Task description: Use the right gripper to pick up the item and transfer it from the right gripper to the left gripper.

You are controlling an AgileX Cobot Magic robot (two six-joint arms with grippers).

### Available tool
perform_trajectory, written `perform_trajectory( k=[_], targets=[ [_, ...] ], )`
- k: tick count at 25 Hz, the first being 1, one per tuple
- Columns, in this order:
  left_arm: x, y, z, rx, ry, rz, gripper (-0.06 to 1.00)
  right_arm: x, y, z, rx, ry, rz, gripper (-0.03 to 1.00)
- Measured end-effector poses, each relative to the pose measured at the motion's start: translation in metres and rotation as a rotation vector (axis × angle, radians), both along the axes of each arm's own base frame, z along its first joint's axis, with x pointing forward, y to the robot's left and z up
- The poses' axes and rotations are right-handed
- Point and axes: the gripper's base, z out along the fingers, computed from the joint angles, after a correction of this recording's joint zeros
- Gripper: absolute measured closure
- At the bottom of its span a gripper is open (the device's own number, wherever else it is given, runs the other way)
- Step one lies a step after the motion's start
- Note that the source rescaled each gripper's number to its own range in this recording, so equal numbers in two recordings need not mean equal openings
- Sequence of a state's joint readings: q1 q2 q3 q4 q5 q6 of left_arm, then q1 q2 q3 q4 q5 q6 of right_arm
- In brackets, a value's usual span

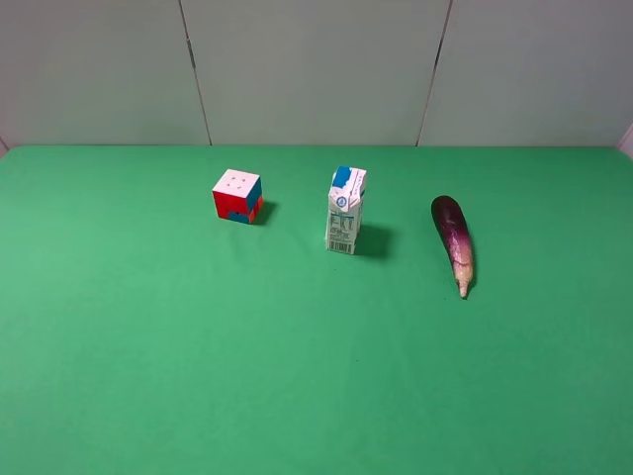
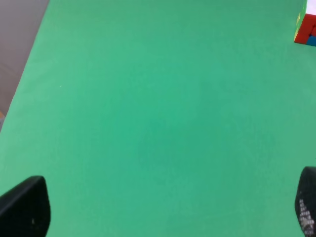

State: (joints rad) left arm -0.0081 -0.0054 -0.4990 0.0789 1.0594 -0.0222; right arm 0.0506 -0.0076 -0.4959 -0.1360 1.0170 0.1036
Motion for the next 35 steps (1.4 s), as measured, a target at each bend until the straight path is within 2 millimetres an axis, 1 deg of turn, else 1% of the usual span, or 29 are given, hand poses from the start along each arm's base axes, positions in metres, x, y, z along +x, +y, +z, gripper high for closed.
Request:
perform_trajectory(
  k=[33, 35],
  targets=[
    [0.0, 0.0, 0.0, 0.0, 0.0, 0.0, -0.03, 0.0, 0.0, 0.0, 0.0, 0.0, 0.0, -0.03],
    [0.0, -0.0001, 0.0, -0.001, 0.0, -0.001, -0.03, 0.0022, 0.0001, 0.0, -0.001, 0.015, 0.0, -0.03]
  ],
)
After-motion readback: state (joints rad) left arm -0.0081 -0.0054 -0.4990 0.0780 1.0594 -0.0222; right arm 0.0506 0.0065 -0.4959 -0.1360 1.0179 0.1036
